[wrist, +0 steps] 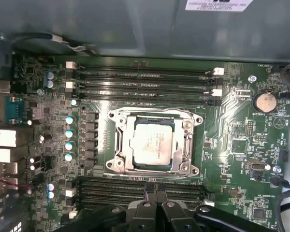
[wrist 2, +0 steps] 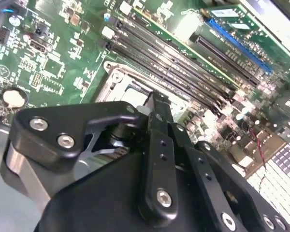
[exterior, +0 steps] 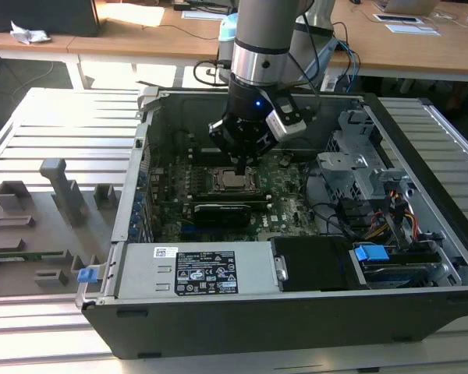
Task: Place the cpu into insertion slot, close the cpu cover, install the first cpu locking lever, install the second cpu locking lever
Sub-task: 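Install the second cpu locking lever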
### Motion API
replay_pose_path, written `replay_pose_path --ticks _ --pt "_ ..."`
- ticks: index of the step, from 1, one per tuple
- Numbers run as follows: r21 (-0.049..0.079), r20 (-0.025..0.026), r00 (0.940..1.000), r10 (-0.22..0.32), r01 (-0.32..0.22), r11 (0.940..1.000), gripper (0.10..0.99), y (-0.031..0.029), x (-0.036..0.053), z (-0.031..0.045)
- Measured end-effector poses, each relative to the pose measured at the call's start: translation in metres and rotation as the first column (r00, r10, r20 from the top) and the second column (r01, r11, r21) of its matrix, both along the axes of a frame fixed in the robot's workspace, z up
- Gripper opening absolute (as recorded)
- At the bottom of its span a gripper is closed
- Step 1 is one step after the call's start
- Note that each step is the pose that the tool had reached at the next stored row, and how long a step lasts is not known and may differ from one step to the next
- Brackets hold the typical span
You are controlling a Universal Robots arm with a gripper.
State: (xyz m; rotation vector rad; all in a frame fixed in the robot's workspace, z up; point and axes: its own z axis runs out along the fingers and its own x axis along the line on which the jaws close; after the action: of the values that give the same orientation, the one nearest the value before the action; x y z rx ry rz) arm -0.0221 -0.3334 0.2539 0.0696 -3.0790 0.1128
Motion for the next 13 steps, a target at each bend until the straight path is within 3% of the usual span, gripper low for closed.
replay_pose_path --ticks 7,13 --pt "0.0 0.0 1.0 0.0 0.0 1.0 0.106 0.0 0.0 0.0098" --pt "0.0 0.0 1.0 0.0 0.0 1.0 0.106 0.0 0.0 0.0255"
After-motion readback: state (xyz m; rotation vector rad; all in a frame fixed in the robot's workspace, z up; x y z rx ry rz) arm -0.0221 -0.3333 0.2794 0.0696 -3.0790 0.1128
